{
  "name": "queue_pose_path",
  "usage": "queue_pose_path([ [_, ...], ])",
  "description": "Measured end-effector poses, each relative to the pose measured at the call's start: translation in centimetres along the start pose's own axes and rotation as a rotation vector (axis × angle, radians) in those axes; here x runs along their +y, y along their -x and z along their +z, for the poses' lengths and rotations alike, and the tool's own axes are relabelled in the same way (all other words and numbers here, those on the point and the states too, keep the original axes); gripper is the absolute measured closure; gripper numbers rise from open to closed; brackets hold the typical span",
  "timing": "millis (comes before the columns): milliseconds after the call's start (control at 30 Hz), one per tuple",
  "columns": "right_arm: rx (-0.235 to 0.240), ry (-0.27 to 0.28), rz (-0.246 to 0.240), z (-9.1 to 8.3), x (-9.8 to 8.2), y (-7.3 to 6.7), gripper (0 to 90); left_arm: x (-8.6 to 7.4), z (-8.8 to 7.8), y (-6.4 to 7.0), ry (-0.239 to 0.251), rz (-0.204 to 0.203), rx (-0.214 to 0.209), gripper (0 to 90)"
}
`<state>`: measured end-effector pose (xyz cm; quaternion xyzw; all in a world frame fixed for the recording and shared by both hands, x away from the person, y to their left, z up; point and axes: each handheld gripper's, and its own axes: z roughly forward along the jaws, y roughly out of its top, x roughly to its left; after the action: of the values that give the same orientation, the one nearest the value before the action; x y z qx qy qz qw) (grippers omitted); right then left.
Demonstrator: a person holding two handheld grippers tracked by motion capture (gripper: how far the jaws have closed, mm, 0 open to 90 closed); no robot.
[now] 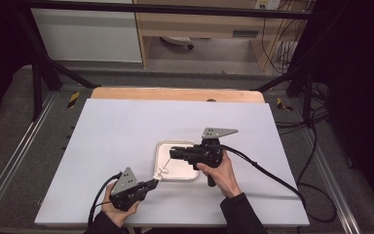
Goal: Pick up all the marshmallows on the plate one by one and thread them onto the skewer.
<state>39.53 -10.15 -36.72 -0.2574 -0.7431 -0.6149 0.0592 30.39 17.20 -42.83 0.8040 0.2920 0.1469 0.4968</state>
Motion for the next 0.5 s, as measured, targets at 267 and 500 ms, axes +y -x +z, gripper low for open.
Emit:
queue_pose_path([
  [267,-0.002,0.003,-0.013,0.19,-0.31,-0.18,79.8,0.07,0.09,0.13,-0.009,0.002,0.003,89.2],
  [500,0.005,0.003,-0.016,0.32,-0.51,-0.24,79.8,0.11,0.02,0.06,-0.009,0.000,0.001,89.2],
])
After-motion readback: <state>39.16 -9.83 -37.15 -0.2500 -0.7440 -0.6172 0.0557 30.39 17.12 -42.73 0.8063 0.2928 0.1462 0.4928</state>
